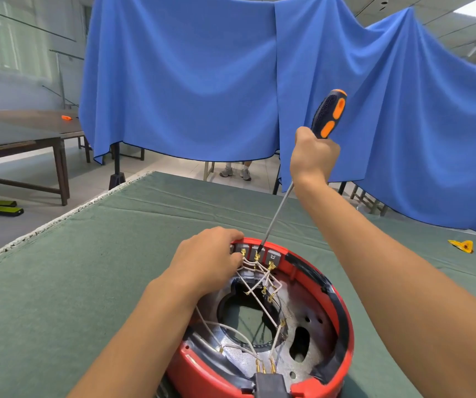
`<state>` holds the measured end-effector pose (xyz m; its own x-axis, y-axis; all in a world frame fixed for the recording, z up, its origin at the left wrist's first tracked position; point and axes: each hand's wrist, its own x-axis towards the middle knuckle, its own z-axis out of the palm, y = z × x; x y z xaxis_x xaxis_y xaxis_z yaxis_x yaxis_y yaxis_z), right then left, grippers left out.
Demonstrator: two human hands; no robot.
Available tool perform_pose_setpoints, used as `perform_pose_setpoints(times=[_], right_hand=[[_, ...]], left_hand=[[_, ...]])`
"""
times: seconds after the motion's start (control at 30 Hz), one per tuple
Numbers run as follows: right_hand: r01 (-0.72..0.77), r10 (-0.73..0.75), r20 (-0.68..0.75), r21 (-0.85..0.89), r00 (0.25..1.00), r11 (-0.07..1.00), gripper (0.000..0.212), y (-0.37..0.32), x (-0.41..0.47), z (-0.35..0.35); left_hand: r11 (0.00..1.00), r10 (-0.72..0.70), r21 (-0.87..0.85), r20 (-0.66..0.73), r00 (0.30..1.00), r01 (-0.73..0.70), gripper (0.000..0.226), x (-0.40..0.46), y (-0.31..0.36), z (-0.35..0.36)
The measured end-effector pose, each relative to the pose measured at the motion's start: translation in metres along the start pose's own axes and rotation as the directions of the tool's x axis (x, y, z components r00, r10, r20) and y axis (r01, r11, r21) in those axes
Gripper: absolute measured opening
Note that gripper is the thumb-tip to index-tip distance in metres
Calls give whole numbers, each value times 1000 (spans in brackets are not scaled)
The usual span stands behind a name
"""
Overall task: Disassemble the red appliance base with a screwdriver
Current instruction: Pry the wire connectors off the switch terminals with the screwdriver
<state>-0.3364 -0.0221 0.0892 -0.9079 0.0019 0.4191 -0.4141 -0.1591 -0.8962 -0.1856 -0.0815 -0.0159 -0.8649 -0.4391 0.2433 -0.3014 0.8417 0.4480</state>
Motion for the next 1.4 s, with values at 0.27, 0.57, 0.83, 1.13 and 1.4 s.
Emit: perform_pose_setpoints(times=[0.27, 0.57, 0.83, 1.13, 1.4], right_hand=[[-157, 153, -42, -146, 987, 977, 28, 25, 24, 16], [-286, 273, -103, -144, 956, 947, 20, 45, 37, 15], [-347, 336, -126, -78, 933, 935, 20, 59, 44, 11], [-375, 366, -105, -80, 925, 924, 18, 61, 45, 13], [-291, 289, -65, -23, 955, 956, 18, 44, 38, 7]], left_hand=[[1000, 17, -9, -13, 1000, -17, 40, -2, -1, 0], [1000, 24, -5, -7, 1000, -24, 36, -1, -1, -1], [1000, 20, -16, 6, 1000, -20, 37, -2, -2, -1], [999, 4, -37, 11, 1000, -3, 39, 1, -2, 0], [999, -15, -43, 15, 1000, 16, 43, 2, -3, 0]])
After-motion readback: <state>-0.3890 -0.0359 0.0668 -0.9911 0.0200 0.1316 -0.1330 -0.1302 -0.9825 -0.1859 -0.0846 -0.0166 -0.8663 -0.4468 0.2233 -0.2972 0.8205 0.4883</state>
